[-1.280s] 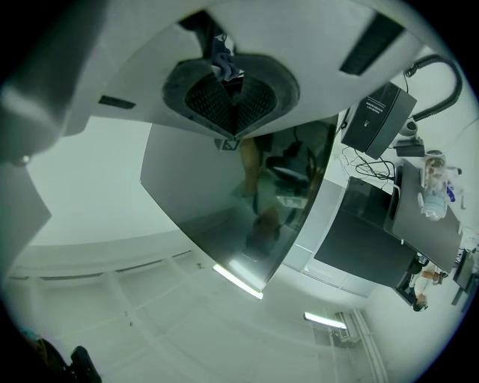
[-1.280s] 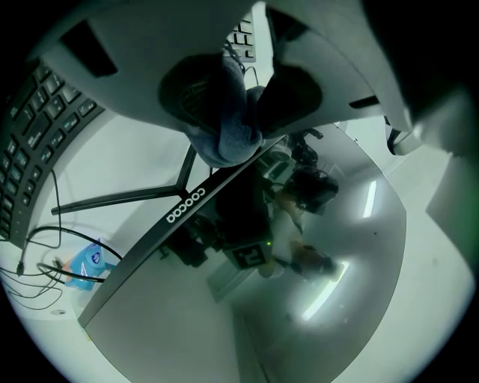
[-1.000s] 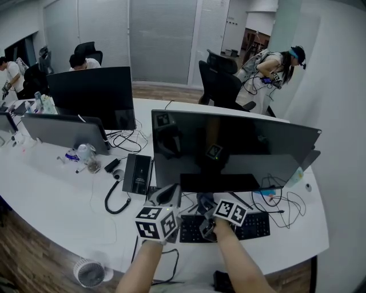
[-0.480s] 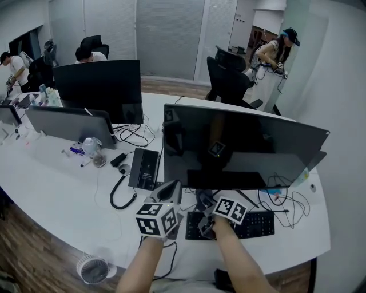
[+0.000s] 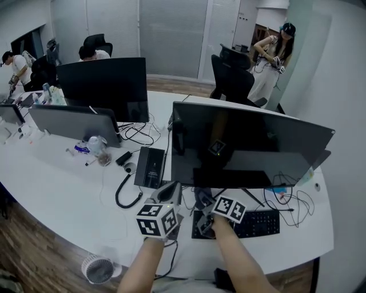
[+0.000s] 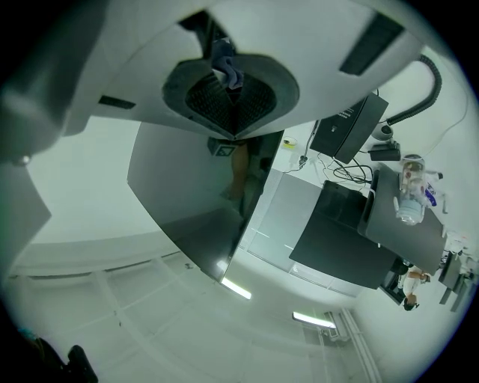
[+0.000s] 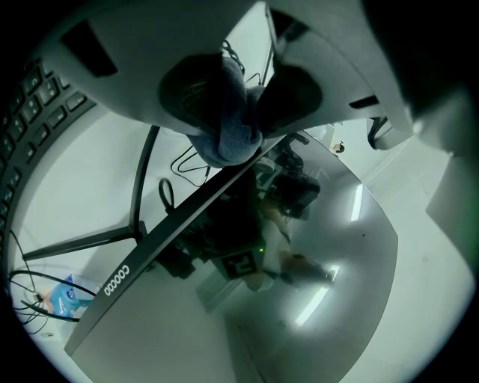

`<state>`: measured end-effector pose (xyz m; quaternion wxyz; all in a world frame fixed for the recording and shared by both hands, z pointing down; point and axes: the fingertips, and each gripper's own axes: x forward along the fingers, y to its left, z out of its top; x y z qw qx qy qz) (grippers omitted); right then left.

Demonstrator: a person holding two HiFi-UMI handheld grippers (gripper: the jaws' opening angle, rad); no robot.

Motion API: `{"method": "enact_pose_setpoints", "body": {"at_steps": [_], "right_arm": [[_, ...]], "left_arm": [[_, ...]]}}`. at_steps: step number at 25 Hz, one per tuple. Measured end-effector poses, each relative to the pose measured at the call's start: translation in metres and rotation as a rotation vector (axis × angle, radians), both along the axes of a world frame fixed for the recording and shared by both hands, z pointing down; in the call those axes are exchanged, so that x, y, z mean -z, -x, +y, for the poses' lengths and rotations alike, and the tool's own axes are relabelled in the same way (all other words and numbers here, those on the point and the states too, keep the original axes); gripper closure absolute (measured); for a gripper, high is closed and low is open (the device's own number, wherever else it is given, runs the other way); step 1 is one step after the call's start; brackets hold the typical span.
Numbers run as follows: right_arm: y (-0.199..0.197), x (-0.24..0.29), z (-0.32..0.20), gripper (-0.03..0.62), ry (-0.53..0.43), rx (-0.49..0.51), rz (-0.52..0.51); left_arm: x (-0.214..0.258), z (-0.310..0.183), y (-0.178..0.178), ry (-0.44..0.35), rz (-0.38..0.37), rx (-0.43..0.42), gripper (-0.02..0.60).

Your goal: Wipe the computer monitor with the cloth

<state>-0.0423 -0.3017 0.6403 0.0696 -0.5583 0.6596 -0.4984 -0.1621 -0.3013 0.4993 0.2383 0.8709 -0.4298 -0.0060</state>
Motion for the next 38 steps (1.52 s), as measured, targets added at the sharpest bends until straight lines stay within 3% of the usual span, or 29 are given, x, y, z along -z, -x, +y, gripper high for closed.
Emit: {"method": "enact_pose_setpoints", "body": {"at_steps": [38], "right_arm": [[0.110,-0.002,-0.021,0.467,0.000,0.213,-0.005]], "left_arm": [[-0.016,-0.014,0.063,0.040,0.003,0.117,0.575]]}}
